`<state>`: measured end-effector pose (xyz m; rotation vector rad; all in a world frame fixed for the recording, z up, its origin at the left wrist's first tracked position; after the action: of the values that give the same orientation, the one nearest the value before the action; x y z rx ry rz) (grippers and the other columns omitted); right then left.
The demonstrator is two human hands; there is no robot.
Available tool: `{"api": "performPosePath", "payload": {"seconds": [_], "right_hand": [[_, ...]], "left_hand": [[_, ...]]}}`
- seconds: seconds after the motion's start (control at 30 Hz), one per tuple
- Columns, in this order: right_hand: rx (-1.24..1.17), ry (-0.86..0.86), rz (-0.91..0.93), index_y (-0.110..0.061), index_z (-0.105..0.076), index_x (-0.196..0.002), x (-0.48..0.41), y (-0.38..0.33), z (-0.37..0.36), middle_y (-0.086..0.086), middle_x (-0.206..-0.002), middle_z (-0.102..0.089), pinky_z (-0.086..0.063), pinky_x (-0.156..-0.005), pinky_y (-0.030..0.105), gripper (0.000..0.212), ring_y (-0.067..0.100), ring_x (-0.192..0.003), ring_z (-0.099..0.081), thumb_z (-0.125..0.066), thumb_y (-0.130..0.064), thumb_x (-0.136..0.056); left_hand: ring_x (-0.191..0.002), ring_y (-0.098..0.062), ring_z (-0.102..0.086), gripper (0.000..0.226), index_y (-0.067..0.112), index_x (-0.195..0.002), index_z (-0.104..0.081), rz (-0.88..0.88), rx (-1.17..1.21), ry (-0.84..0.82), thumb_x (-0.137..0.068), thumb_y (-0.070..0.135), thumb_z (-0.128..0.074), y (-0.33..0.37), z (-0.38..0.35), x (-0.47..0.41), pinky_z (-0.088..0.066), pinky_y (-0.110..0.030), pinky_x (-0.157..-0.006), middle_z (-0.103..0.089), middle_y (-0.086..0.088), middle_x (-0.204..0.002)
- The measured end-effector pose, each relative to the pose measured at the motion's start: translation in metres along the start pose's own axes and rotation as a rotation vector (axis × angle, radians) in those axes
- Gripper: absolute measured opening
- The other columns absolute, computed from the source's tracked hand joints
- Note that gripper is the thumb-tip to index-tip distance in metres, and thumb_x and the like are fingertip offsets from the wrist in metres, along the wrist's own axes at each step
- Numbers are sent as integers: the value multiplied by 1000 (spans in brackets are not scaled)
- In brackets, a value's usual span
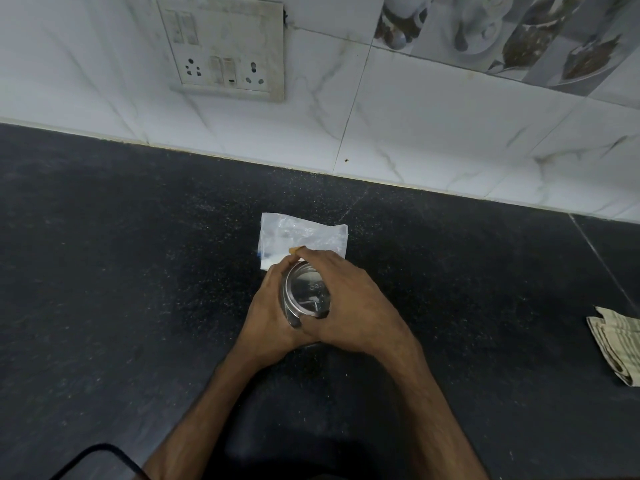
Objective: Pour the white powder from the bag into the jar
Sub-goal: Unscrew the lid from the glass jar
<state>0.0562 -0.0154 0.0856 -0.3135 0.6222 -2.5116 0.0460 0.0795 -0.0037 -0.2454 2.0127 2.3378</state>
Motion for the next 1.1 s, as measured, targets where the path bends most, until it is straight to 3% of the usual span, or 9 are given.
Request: {"api": "performPosePath", "payload": {"seconds": [0.13, 0.23, 0.3, 0.43, 0.5, 0.6, 0.83, 0.97, 1.1], "right_hand": [[57, 0, -4, -38, -14, -156, -2, -1, 0, -4, -161, -32, -29, -118, 46, 111, 21, -148, -29, -79, -47, -67], [17, 112, -55, -34, -21, -156, 2, 1, 5, -4, -149, -44, -39, -111, 41, 103, 16, -134, -43, -76, -49, -71], [18, 57, -9, -31, -25, -156, 3, -1, 1, -5, -149, -44, -38, -112, 42, 100, 16, -135, -44, -80, -39, -72], [98, -79, -17, -44, -4, -156, 1, 6, -2, -5, -168, -15, -15, -124, 48, 115, 22, -155, -9, -81, -46, -71], [124, -4, -67, -42, -6, -157, 0, 8, 4, -1, -163, -27, -27, -119, 45, 111, 21, -150, -26, -76, -58, -72], [188, 32, -58, -34, -29, -153, -1, 1, 4, -1, -135, -53, -46, -100, 36, 88, 20, -122, -54, -70, -55, -78], [306, -94, 21, -33, -42, -143, -15, -15, 0, 0, -122, -52, -48, -86, 36, 79, 21, -112, -53, -78, -36, -73], [212, -133, 38, -43, -33, -149, -8, -11, 8, -1, -129, -40, -50, -89, 36, 93, 17, -115, -43, -82, -41, -70], [-2, 127, 32, -45, -48, -134, 16, 9, 39, -14, -124, -40, -46, -88, 17, 82, 1, -107, -49, -82, -41, -59]], "left_hand": [[-127, -17, -58, 107, 20, -144, -41, 9, 7, -15, -53, 35, -94, 0, 0, 0, -50, -41, -104, -57, 1, -139], [-126, -17, -58, 110, 20, -145, -39, 2, -23, -19, -51, 33, -95, 0, 1, 1, -51, -45, -102, -56, -2, -139], [-126, -16, -58, 110, 23, -144, -40, -2, -7, -15, -50, 34, -97, 2, 0, 1, -51, -41, -103, -56, 1, -139], [-128, -13, -57, 113, 32, -144, -39, -7, -32, -29, -49, 38, -98, 2, -1, 0, -49, -34, -104, -55, 7, -140], [-127, -16, -57, 114, 25, -145, -38, 1, -40, -27, -49, 28, -100, -1, 0, 0, -50, -43, -104, -55, 2, -140], [-127, -16, -58, 114, 24, -145, -39, -14, -39, -19, -49, 31, -99, -1, 0, 0, -51, -45, -102, -55, 2, -140], [-117, -8, -64, 107, 38, -134, -46, 3, -25, -9, -43, 35, -101, 2, 0, 1, -54, -20, -91, -63, 12, -128], [-119, -12, -63, 106, 34, -136, -45, 17, -38, -21, -45, 41, -98, 4, 0, 1, -55, -29, -93, -61, 9, -129], [-124, -17, -60, 116, 28, -144, -40, 22, -40, -24, -46, 27, -102, -1, 1, 1, -53, -42, -100, -57, 4, -137]]}}
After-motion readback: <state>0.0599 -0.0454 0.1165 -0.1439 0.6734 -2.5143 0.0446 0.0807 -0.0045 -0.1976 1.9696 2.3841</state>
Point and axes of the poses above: each hand's wrist, its own x-axis away from the middle knuckle, its own z-axis out of the back of the hand, y = z × x, the point moved 9 cm from there along -x, towards the middle knuckle
